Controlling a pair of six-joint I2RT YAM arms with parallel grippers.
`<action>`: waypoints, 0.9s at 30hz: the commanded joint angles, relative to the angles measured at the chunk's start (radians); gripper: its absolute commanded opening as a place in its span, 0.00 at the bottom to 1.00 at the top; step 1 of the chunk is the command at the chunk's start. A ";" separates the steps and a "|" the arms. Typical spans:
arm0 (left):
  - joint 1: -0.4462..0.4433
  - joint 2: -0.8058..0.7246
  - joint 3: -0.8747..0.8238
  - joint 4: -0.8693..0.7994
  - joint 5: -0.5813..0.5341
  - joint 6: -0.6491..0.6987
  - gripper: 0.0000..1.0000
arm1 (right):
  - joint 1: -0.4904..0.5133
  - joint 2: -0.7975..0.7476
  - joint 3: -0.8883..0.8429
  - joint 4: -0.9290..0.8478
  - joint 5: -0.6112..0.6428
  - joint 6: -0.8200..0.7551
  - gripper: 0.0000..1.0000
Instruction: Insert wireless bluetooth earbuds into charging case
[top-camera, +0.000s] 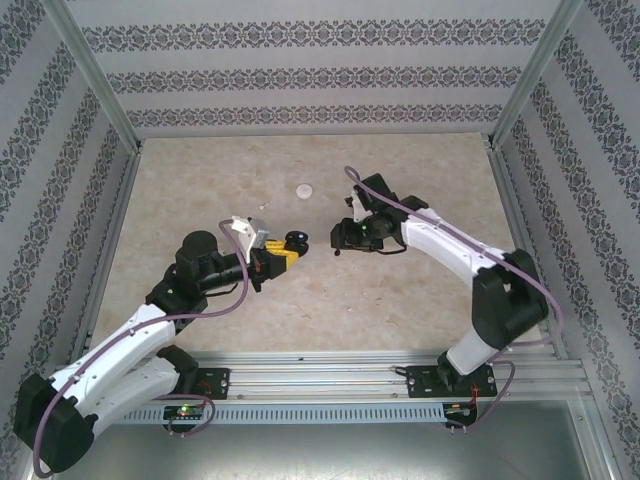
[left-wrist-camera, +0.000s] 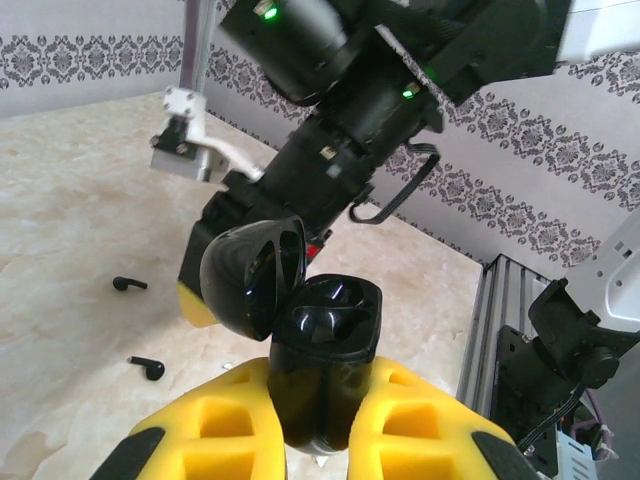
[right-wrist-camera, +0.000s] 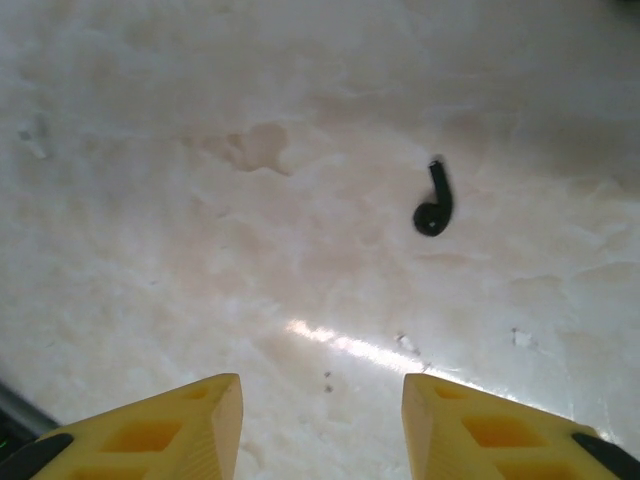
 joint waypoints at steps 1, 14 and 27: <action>-0.004 -0.025 -0.020 -0.024 -0.007 0.030 0.00 | 0.011 0.071 0.065 -0.044 0.081 -0.020 0.49; -0.002 -0.056 -0.040 -0.073 -0.027 0.065 0.00 | 0.025 0.359 0.237 -0.094 0.129 -0.079 0.57; 0.011 -0.074 -0.044 -0.111 -0.034 0.090 0.00 | 0.070 0.477 0.344 -0.120 0.107 -0.179 0.58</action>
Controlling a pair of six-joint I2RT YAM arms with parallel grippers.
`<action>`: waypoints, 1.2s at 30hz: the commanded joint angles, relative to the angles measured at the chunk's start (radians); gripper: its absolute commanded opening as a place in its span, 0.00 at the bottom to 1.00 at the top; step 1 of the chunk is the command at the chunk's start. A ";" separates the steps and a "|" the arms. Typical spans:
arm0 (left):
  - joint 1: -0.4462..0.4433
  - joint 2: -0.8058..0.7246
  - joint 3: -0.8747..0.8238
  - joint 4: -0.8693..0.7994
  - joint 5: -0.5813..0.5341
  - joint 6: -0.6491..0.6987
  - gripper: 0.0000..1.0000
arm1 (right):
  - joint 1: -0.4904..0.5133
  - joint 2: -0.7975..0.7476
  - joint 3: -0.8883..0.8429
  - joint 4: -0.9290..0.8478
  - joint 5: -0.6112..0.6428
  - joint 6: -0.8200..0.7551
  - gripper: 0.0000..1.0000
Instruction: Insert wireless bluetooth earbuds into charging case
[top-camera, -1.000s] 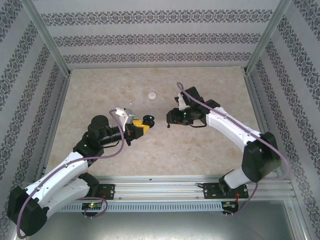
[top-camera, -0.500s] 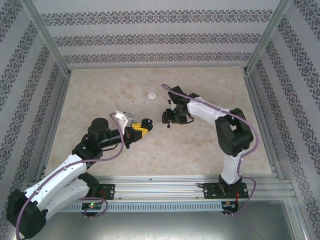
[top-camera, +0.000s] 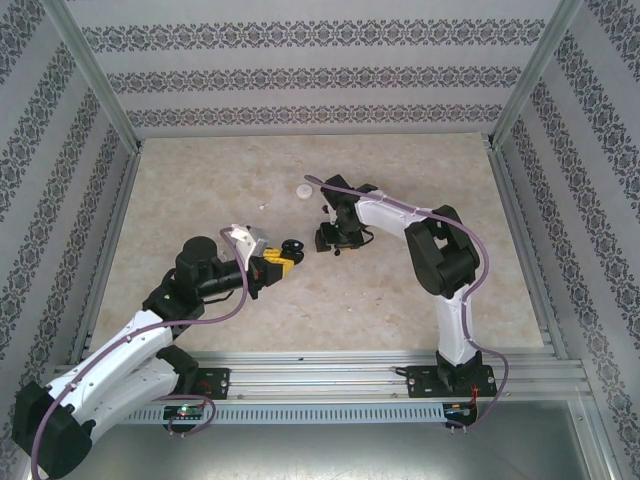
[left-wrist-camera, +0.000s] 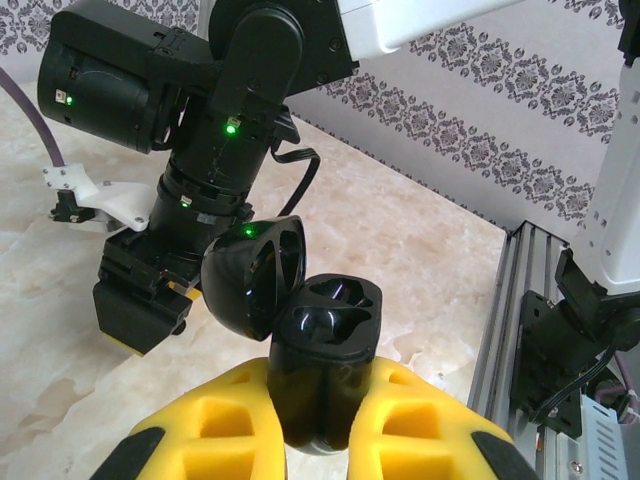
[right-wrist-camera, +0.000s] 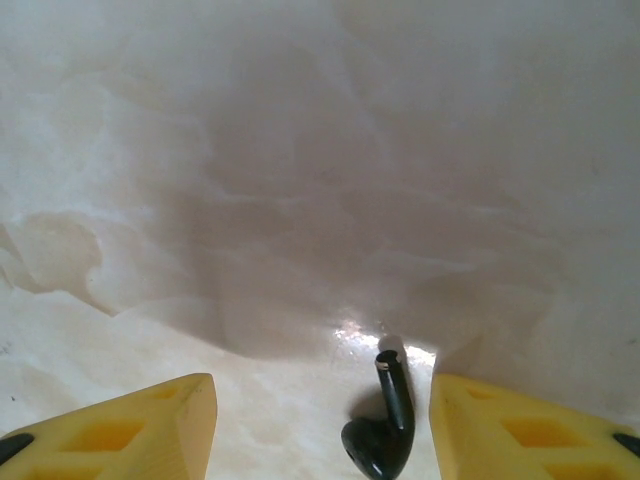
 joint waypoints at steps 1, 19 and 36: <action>0.011 -0.027 -0.013 -0.022 -0.006 0.027 0.00 | 0.033 0.027 0.036 -0.010 -0.015 -0.054 0.58; 0.013 -0.069 -0.034 -0.036 -0.014 0.002 0.00 | 0.138 0.018 0.095 -0.050 -0.038 -0.178 0.57; 0.013 -0.070 -0.051 -0.021 -0.004 0.002 0.00 | 0.137 -0.177 -0.168 0.108 0.046 0.342 0.58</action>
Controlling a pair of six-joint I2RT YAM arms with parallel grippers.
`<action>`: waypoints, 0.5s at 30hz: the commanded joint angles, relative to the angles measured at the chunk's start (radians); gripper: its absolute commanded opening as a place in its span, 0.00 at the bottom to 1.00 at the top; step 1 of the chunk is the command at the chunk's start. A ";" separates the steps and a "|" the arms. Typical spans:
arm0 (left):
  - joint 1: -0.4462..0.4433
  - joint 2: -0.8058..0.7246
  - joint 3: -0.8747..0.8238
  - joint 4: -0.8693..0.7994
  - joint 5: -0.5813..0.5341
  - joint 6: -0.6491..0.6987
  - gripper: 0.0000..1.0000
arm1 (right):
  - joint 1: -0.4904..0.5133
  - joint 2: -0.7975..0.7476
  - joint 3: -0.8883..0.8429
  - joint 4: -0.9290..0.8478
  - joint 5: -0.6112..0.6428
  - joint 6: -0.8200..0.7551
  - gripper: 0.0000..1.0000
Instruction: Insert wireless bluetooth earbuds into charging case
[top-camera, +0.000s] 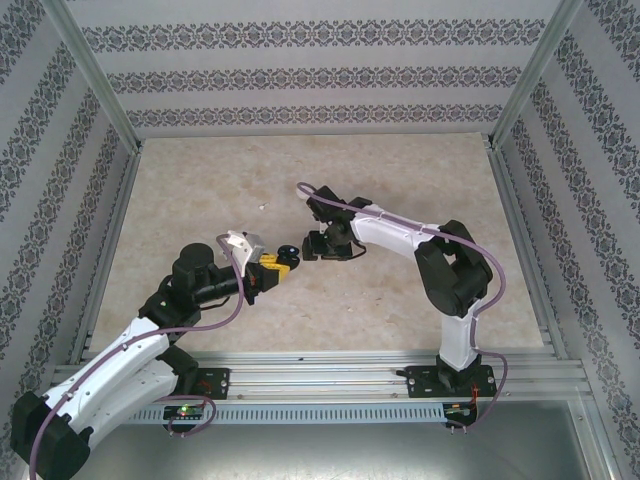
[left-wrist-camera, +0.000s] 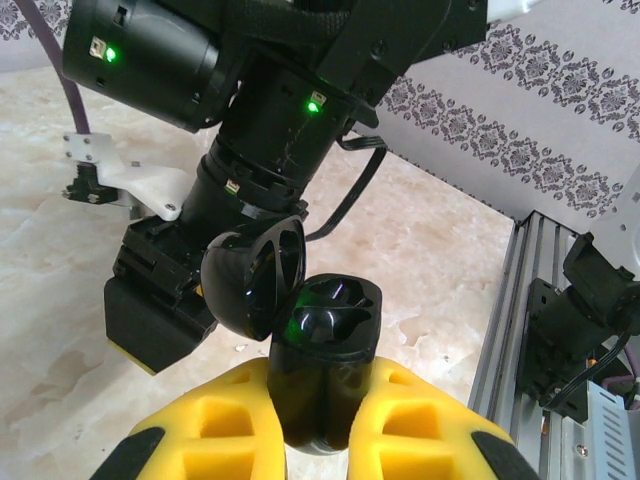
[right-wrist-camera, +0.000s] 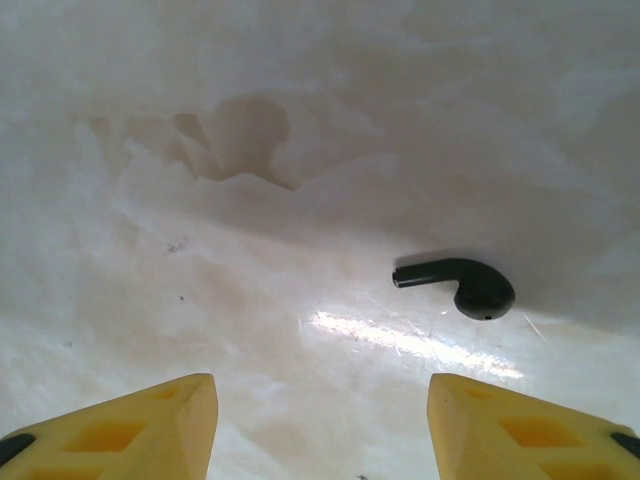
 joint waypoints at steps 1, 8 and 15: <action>0.008 -0.012 -0.008 0.010 0.007 -0.002 0.00 | 0.011 -0.015 -0.036 0.031 0.033 0.092 0.59; 0.007 -0.034 -0.009 -0.014 0.005 0.005 0.00 | 0.003 0.025 -0.045 0.046 0.036 0.121 0.61; 0.007 -0.051 -0.008 -0.037 -0.004 0.020 0.00 | -0.016 0.056 -0.017 0.038 0.034 0.110 0.61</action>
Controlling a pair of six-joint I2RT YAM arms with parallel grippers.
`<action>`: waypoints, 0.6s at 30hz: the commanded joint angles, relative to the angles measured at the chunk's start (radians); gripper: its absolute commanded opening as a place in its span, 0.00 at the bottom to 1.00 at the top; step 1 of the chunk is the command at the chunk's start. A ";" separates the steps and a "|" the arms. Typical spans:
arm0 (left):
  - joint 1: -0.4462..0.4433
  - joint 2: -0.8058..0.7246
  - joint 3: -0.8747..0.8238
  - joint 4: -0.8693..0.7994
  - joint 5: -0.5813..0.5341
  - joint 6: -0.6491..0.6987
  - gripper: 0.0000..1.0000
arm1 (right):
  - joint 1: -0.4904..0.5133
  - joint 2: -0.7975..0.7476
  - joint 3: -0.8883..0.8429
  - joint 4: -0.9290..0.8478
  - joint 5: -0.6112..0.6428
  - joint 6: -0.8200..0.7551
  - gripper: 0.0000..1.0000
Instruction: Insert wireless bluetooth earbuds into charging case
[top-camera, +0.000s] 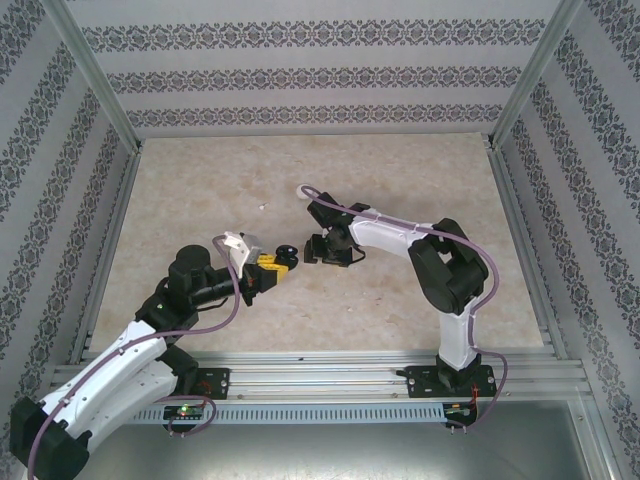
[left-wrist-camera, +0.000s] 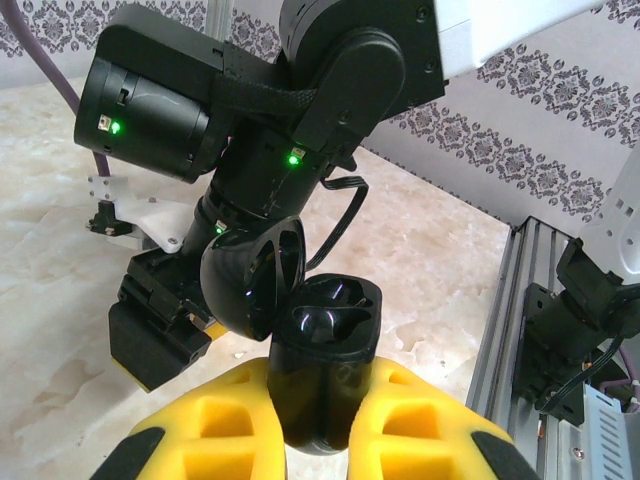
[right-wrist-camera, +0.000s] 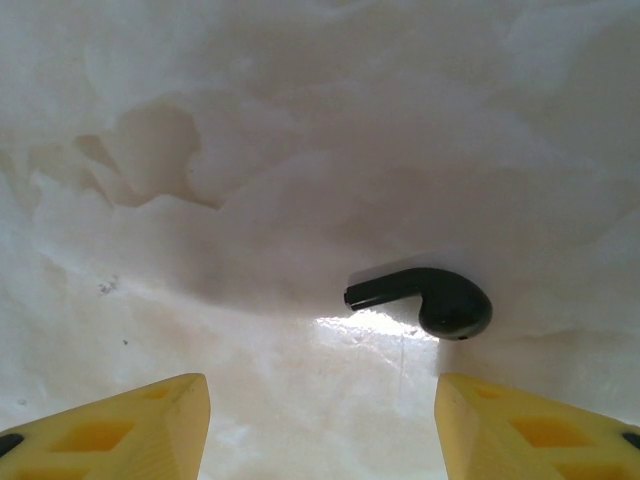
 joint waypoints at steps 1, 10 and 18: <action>0.007 -0.014 -0.008 -0.025 -0.004 0.018 0.00 | -0.016 0.027 0.027 -0.016 0.019 0.010 0.61; 0.006 -0.012 -0.006 -0.024 -0.012 0.025 0.00 | -0.052 0.059 0.077 -0.036 0.008 -0.040 0.61; 0.009 -0.006 -0.006 -0.025 -0.018 0.030 0.00 | -0.060 0.086 0.137 -0.034 -0.030 -0.085 0.60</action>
